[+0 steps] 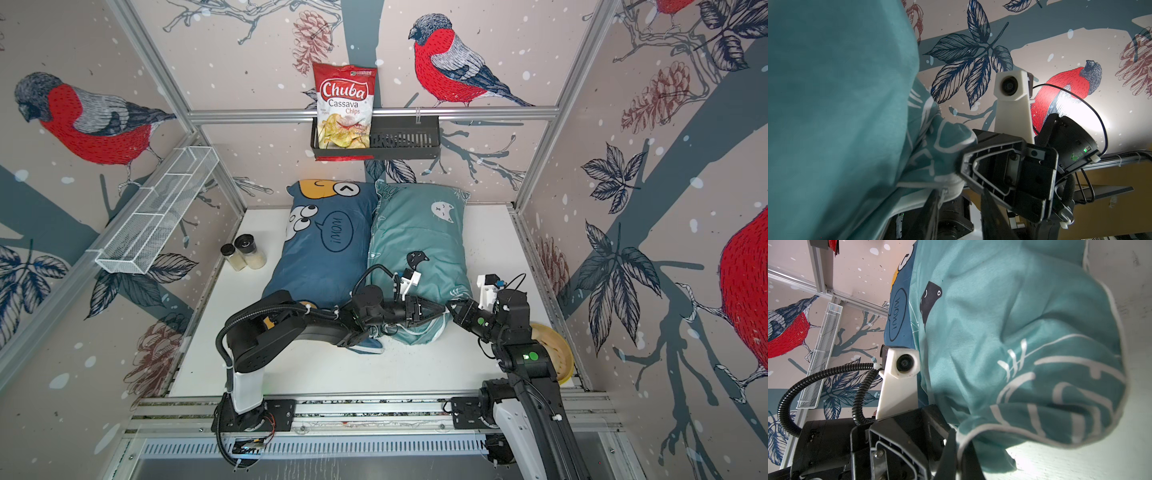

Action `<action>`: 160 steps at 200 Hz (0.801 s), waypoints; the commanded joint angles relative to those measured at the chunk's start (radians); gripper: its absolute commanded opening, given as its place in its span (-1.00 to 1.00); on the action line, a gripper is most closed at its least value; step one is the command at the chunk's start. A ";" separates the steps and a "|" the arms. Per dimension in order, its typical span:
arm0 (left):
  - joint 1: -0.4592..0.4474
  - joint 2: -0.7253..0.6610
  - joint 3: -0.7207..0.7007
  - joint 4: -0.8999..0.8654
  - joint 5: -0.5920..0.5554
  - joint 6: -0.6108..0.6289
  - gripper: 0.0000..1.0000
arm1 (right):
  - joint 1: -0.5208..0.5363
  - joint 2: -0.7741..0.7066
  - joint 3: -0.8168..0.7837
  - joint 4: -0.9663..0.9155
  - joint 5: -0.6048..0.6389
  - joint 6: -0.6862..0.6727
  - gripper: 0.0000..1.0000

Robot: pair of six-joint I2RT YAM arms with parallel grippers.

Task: Zip up pillowcases
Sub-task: Zip the zipper on the pillowcase.

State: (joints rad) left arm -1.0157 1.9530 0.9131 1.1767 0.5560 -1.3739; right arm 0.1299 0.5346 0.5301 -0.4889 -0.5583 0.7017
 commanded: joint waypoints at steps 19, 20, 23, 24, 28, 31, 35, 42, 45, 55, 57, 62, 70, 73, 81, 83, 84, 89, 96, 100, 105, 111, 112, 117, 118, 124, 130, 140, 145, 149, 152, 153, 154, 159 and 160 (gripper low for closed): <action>0.000 0.006 0.004 0.084 0.002 -0.019 -0.40 | 0.002 -0.006 0.009 0.010 -0.005 -0.013 -1.00; 0.001 0.006 0.004 0.084 0.002 -0.018 -0.40 | 0.002 -0.007 0.009 0.010 -0.005 -0.013 -1.00; 0.000 0.006 0.004 0.083 0.002 -0.018 -0.40 | 0.001 -0.008 0.008 0.010 -0.007 -0.013 -1.00; 0.001 0.006 0.004 0.083 0.002 -0.017 -0.40 | 0.001 -0.008 0.008 0.009 -0.006 -0.013 -1.00; 0.000 0.006 0.004 0.082 0.004 -0.016 -0.41 | 0.002 -0.007 0.008 0.010 -0.007 -0.013 -1.00; 0.000 0.006 0.004 0.081 0.004 -0.016 -0.41 | 0.002 -0.009 0.008 0.010 -0.005 -0.013 -1.00; 0.000 0.006 0.004 0.080 0.004 -0.016 -0.42 | 0.002 -0.010 0.009 0.010 -0.007 -0.012 -1.00; 0.000 0.006 0.003 0.078 0.004 -0.016 -0.42 | 0.002 -0.011 0.010 0.009 -0.007 -0.011 -1.00; 0.000 0.006 0.003 0.078 0.004 -0.016 -0.42 | 0.002 -0.011 0.010 0.008 -0.007 -0.011 -1.00; 0.000 0.007 0.001 0.080 0.002 -0.016 -0.43 | 0.002 -0.012 0.011 0.009 -0.008 -0.013 -1.00; 0.000 0.007 0.001 0.083 0.001 -0.016 -0.43 | 0.002 -0.012 0.011 0.009 -0.008 -0.013 -1.00; 0.000 0.009 0.001 0.084 0.000 -0.017 -0.44 | 0.002 -0.012 0.012 0.007 -0.009 -0.014 -1.00; 0.000 0.010 0.005 0.084 -0.001 -0.017 -0.45 | 0.002 -0.011 0.010 0.007 -0.008 -0.016 -1.00; 0.000 0.011 0.007 0.082 -0.001 -0.017 -0.46 | 0.002 -0.011 0.010 0.006 -0.008 -0.017 -1.00; 0.000 0.011 0.010 0.078 -0.001 -0.016 -0.48 | 0.002 -0.013 0.010 0.005 -0.008 -0.019 -1.00; 0.000 0.012 0.011 0.077 -0.001 -0.016 -0.48 | 0.002 -0.012 0.011 0.004 -0.009 -0.019 -1.00; 0.000 0.012 0.011 0.076 -0.001 -0.015 -0.48 | 0.002 -0.013 0.010 0.003 -0.008 -0.019 -1.00; 0.000 0.012 0.014 0.074 -0.001 -0.014 -0.49 | 0.002 -0.013 0.011 0.004 -0.010 -0.020 -1.00; 0.000 0.015 0.018 0.071 0.001 -0.013 -0.51 | 0.002 -0.014 0.013 0.004 -0.012 -0.020 -1.00; 0.000 0.017 0.019 0.069 0.001 -0.013 -0.52 | 0.002 -0.013 0.014 0.004 -0.013 -0.021 -1.00; 0.000 0.019 0.020 0.070 0.001 -0.013 -0.53 | 0.002 -0.015 0.016 0.004 -0.013 -0.021 -1.00; 0.000 0.023 0.022 0.073 0.000 -0.013 -0.54 | 0.002 -0.015 0.016 0.004 -0.015 -0.022 -1.00; 0.000 0.024 0.022 0.073 -0.001 -0.013 -0.54 | 0.002 -0.015 0.016 0.004 -0.014 -0.022 -1.00; -0.001 0.027 0.025 0.074 -0.001 -0.014 -0.55 | 0.002 -0.014 0.016 0.004 -0.015 -0.024 -1.00; -0.001 0.028 0.025 0.074 -0.001 -0.014 -0.55 | 0.002 -0.014 0.016 0.003 -0.015 -0.024 -1.00; -0.001 0.031 0.029 0.074 -0.001 -0.014 -0.58 | 0.002 -0.014 0.016 0.000 -0.016 -0.026 -1.00; -0.001 0.034 0.033 0.074 0.001 -0.016 -0.60 | 0.002 -0.014 0.016 -0.004 -0.016 -0.029 -1.00; -0.003 0.039 0.038 0.073 0.002 -0.016 -0.62 | 0.002 -0.015 0.017 -0.008 -0.014 -0.034 -1.00; -0.003 0.041 0.039 0.071 0.002 -0.016 -0.62 | 0.002 -0.016 0.018 -0.010 -0.015 -0.034 -1.00; -0.003 0.043 0.041 0.071 0.002 -0.016 -0.62 | 0.002 -0.018 0.018 -0.009 -0.014 -0.034 -1.00; -0.003 0.044 0.042 0.070 0.002 -0.016 -0.63 | 0.002 -0.017 0.018 -0.009 -0.015 -0.034 -1.00; -0.003 0.044 0.042 0.070 0.002 -0.016 -0.63 | 0.002 -0.017 0.019 -0.009 -0.014 -0.034 -1.00; -0.003 0.044 0.042 0.070 0.002 -0.016 -0.63 | 0.002 -0.017 0.019 -0.008 -0.014 -0.034 -1.00; -0.003 0.047 0.043 0.070 0.002 -0.017 -0.64 | 0.002 -0.018 0.019 -0.008 -0.014 -0.034 -1.00; -0.003 0.047 0.043 0.071 0.002 -0.017 -0.64 | 0.002 -0.018 0.019 -0.008 -0.014 -0.034 -1.00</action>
State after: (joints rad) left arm -1.0164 1.9919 0.9447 1.1805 0.5529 -1.3834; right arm 0.1303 0.5213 0.5396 -0.5098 -0.5575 0.6903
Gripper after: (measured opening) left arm 0.188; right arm 0.068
